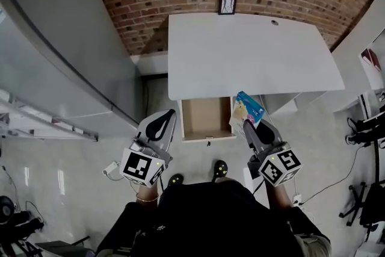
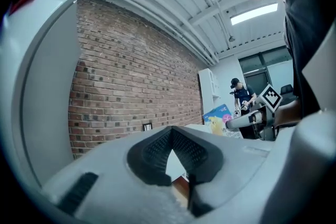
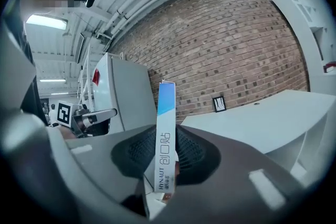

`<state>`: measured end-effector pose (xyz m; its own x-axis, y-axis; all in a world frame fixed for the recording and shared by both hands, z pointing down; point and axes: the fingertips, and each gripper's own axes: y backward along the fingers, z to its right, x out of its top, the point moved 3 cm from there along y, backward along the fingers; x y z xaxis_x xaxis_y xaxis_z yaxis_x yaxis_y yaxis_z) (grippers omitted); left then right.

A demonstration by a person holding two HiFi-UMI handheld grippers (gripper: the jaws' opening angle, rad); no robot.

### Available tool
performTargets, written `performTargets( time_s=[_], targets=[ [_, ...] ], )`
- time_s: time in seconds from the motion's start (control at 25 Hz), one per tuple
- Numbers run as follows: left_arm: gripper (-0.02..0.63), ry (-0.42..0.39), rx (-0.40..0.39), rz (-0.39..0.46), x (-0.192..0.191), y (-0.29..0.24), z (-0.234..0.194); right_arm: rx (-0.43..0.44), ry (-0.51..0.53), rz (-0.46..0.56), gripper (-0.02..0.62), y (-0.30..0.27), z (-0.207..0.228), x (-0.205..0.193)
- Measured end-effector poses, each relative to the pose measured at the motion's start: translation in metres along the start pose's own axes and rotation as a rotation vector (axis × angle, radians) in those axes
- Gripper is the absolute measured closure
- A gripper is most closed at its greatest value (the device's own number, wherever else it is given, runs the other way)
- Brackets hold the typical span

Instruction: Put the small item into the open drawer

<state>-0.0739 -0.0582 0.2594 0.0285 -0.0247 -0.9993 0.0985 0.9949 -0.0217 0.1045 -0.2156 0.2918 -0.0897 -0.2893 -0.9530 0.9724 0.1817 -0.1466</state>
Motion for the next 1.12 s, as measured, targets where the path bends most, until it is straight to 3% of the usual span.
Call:
performTargets(
  time_s=[0.28,0.64,0.92,1.12],
  targets=[
    [0.614,-0.006,0.061,-0.008,0.001,-0.011,0.017,0.104,0.008,-0.046,0.498,-0.014,0.026,-0.001],
    [0.612,0.073,0.197,-0.008,-0.015,-0.013,0.021,0.251,0.084,-0.163,0.497,-0.044,0.054,-0.015],
    [0.612,0.092,0.318,-0.045,-0.034,-0.01,0.018,0.372,0.137,-0.274,0.497,-0.065,0.062,-0.042],
    [0.612,0.115,0.359,-0.085,-0.051,-0.004,0.027,0.458,0.183,-0.356,0.497,-0.071,0.061,-0.07]
  ],
)
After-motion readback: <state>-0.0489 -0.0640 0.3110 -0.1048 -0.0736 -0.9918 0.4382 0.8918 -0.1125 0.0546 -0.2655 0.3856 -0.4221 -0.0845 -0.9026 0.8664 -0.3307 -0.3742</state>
